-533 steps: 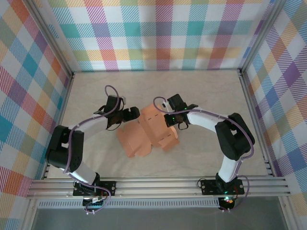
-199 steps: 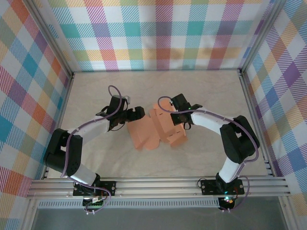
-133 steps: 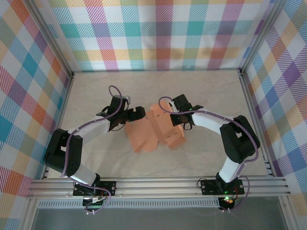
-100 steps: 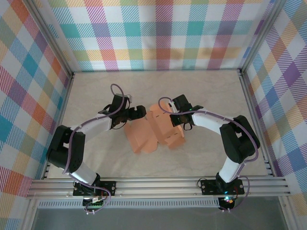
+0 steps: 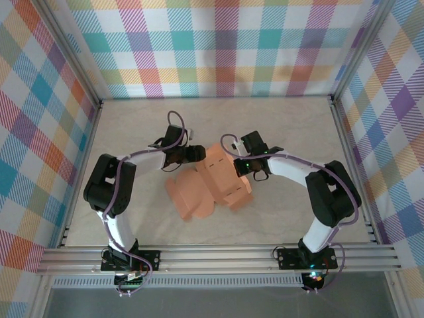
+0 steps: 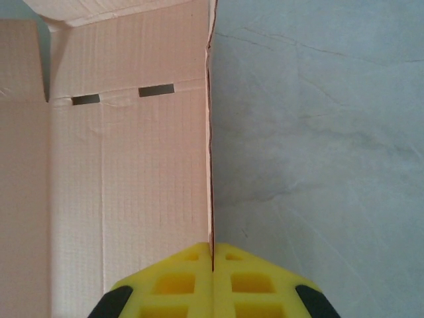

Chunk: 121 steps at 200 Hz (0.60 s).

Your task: Fold the paper box

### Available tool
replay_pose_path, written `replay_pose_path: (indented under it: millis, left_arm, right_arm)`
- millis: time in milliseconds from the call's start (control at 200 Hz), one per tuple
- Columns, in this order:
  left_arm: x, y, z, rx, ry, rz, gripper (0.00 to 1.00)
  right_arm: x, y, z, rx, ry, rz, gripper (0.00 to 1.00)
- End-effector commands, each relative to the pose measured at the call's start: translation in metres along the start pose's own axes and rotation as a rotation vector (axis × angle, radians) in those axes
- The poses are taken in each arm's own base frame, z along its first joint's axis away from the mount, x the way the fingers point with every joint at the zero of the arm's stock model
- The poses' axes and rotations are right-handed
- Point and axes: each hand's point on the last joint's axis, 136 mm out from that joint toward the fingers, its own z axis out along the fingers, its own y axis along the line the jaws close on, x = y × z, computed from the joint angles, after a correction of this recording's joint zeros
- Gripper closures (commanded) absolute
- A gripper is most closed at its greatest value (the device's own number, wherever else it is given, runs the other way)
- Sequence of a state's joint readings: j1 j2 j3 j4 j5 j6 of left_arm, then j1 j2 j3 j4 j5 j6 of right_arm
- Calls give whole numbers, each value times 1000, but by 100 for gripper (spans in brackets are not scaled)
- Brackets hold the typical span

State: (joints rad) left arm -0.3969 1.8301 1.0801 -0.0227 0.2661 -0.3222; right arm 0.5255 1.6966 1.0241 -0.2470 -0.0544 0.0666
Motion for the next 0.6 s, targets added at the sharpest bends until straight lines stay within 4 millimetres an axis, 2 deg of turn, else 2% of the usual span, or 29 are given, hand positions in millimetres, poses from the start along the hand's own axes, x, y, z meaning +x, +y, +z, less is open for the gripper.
replay_pose_path:
  millis: [0,55,240,275,355,460,600]
  left_arm:
    - [-5,-14,-1,65,-6,50,45]
    - [-3,-19,-1,94,2,48,50]
    - [7,-20,-1,117,18,37,52]
    - [8,-17,-1,102,17,36,51]
    - [11,-5,0,54,10,33,39]
    - [11,-6,-1,81,3,23,37]
    - [13,-14,-1,133,9,21,45]
  right_arm:
    - [-8,9,-12,-105,-48,24,100]
    - [-8,6,-13,-119,-49,45,100]
    - [-10,3,-14,-131,-58,68,100]
    - [-10,4,-14,-134,-59,73,100]
    - [-10,3,-14,-138,-61,80,100]
    - [-9,2,-14,-143,-61,92,100]
    - [-8,0,-14,-152,-61,110,100]
